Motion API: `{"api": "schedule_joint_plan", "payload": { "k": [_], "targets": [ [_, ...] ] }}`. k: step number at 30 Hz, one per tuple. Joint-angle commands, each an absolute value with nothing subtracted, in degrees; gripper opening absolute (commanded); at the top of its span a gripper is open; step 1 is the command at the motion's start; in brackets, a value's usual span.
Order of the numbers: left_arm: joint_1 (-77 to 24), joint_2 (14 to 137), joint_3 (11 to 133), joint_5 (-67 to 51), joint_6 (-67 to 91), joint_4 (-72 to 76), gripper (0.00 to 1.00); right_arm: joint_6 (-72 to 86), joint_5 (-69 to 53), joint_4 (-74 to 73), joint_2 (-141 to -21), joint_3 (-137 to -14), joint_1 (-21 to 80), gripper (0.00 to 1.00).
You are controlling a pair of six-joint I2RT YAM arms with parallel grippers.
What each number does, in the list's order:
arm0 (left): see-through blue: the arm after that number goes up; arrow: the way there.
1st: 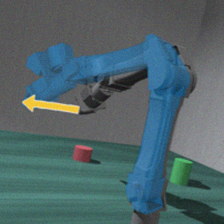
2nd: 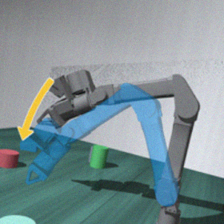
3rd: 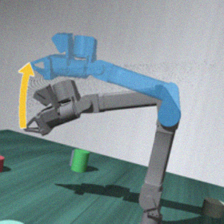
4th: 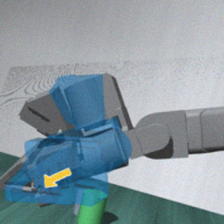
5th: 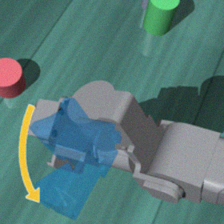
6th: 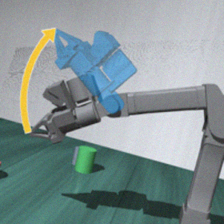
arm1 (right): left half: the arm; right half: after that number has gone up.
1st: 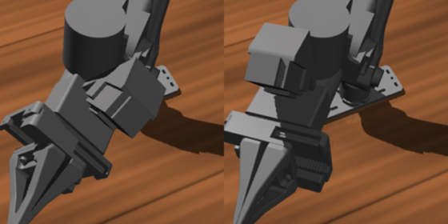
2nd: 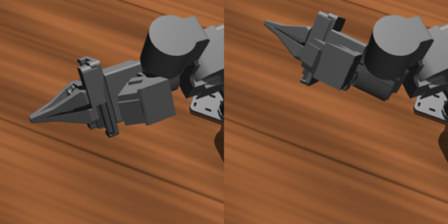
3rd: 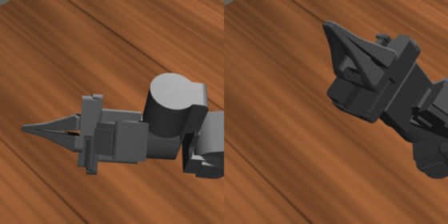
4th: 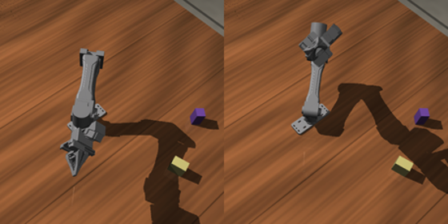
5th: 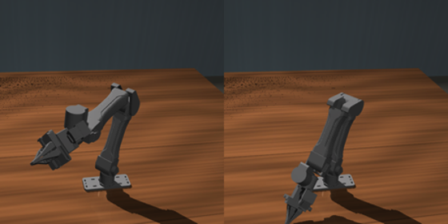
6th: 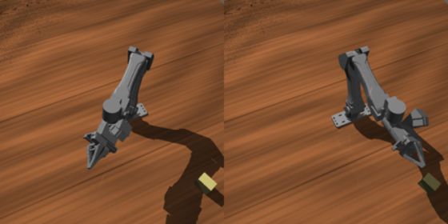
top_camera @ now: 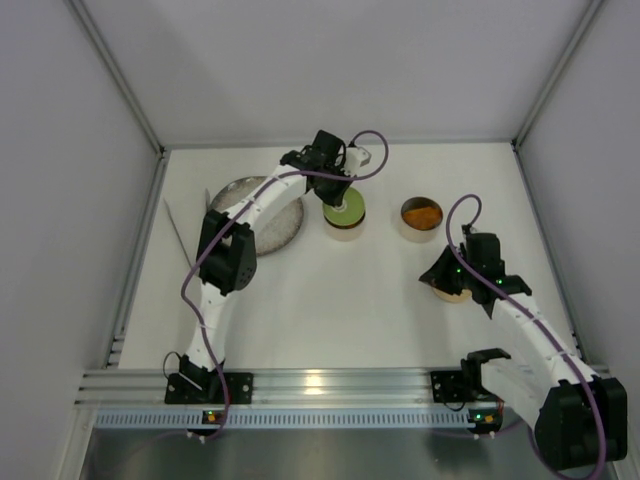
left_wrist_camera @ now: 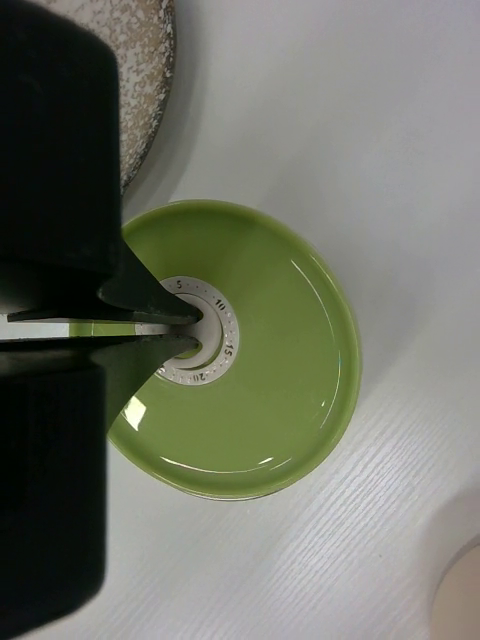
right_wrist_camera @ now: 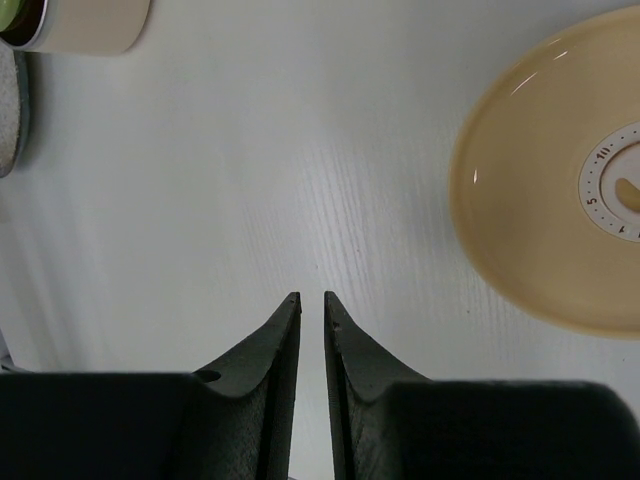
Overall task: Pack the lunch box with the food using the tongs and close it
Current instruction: Close the box lid on the packing box.
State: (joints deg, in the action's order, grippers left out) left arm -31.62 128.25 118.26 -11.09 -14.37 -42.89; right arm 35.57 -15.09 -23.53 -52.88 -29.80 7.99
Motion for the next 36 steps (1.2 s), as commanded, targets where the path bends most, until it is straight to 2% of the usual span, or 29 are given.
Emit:
{"api": "schedule_joint_plan", "payload": {
  "k": [1, 27, 30, 31, 34, 36],
  "targets": [
    [-31.6, 128.8, 121.0, -12.6, -12.7, -41.7, 0.00, 35.1, -14.5, -24.6, -51.7, -31.5, 7.6, 0.15],
    [-31.6, 132.6, 120.6, -14.4, -10.3, -46.2, 0.00, 34.8, -13.1, -26.5, -50.1, -32.0, 7.6, 0.15],
    [-31.6, 132.6, 120.7, -14.9, -9.9, -46.9, 0.11, 34.7, -13.1, -26.4, -50.1, -32.2, 7.6, 0.15],
    [-31.6, 132.5, 120.7, -14.9, -9.8, -47.0, 0.18, 34.6, -13.1, -26.5, -50.1, -32.3, 7.5, 0.15],
    [-31.6, 131.6, 120.7, -14.9, -9.5, -47.0, 0.27, 34.6, -13.1, -26.5, -50.1, -32.2, 7.6, 0.15],
    [-31.6, 130.4, 120.7, -14.8, -9.3, -46.6, 0.30, 34.6, -13.3, -26.4, -50.1, -32.2, 7.6, 0.15]
  ]
}}
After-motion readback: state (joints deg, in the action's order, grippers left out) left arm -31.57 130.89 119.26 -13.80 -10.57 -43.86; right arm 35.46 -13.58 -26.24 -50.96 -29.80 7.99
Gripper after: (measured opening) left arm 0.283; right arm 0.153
